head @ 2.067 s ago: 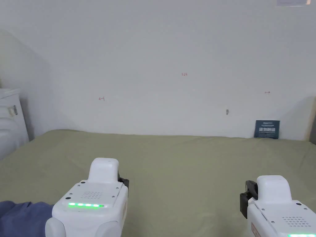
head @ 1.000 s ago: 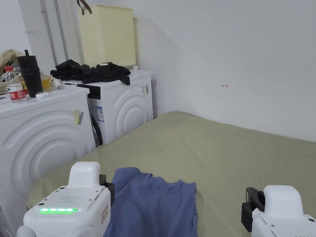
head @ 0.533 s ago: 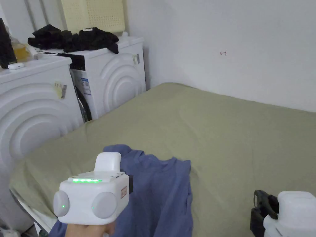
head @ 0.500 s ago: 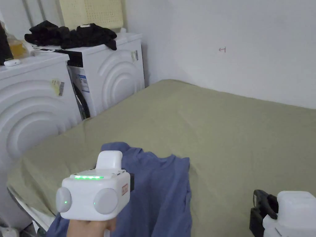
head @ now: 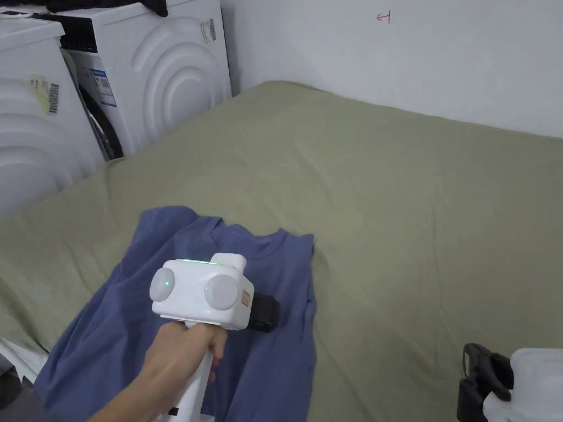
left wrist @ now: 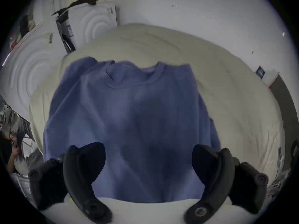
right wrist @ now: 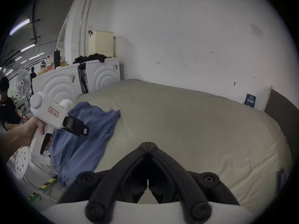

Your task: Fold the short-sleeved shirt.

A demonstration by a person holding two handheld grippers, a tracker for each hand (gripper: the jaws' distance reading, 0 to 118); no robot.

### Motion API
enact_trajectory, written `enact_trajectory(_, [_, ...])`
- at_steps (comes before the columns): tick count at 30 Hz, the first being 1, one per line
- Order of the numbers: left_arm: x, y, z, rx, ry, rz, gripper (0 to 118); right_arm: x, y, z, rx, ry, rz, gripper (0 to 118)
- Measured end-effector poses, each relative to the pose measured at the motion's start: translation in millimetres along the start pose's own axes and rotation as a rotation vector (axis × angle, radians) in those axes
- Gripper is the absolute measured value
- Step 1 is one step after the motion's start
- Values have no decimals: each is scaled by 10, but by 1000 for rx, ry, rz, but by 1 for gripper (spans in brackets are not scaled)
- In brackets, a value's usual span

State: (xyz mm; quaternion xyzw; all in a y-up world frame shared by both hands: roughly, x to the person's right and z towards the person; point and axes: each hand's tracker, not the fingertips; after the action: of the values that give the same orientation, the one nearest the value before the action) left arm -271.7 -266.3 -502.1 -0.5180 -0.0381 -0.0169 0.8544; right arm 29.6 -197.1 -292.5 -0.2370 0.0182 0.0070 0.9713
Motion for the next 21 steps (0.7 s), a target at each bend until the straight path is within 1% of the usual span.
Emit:
enact_trajectory(1, [15, -14, -64, -4, -1, 6, 102, 22, -23, 10, -7, -5, -1, 1])
enact_trajectory(2, [26, -33, -118, -20, -4, 12, 102, 48, -40, 22, -16, -6, -3, 1])
enact_trajectory(3, [47, -84, -87, -23, 0, 18, 97, 78, -49, 46, -23, -8, -7, 1])
enact_trajectory(4, [62, -103, -38, -8, 1, 18, 81, 112, -56, 74, -24, -8, -12, 1])
enact_trajectory(5, [92, -111, 29, 6, 8, 4, 38, 145, -60, 116, -24, -12, -14, 1])
enact_trajectory(6, [125, -116, 107, 34, 9, -24, 0, 177, -59, 151, -22, -22, -16, 1])
enact_trajectory(8, [149, -106, 228, 92, 54, -62, 0, 276, -48, 249, -9, -38, -35, 1])
enact_trajectory(9, [144, -113, 294, 99, 56, -53, 0, 326, -43, 299, -8, -42, -45, 1])
enact_trajectory(10, [150, -107, 335, 76, 34, -65, 0, 385, -39, 354, -8, -48, -56, 1])
enact_trajectory(11, [82, -78, 279, 87, 36, -67, 0, 445, -38, 422, -7, -59, -61, 1])
enact_trajectory(14, [122, -26, 513, 131, 26, -59, 0, 631, -47, 641, 9, -105, -56, 1])
enact_trajectory(16, [246, -6, 725, 169, 4, -64, 0, 766, -48, 790, 18, -132, -58, 1])
enact_trajectory(18, [434, 28, 937, 199, -11, -130, 0, 922, -63, 967, 29, -167, -63, 1])
enact_trajectory(21, [847, 86, 1187, 243, -86, -194, 0, 1135, -90, 1214, 38, -218, -80, 1])
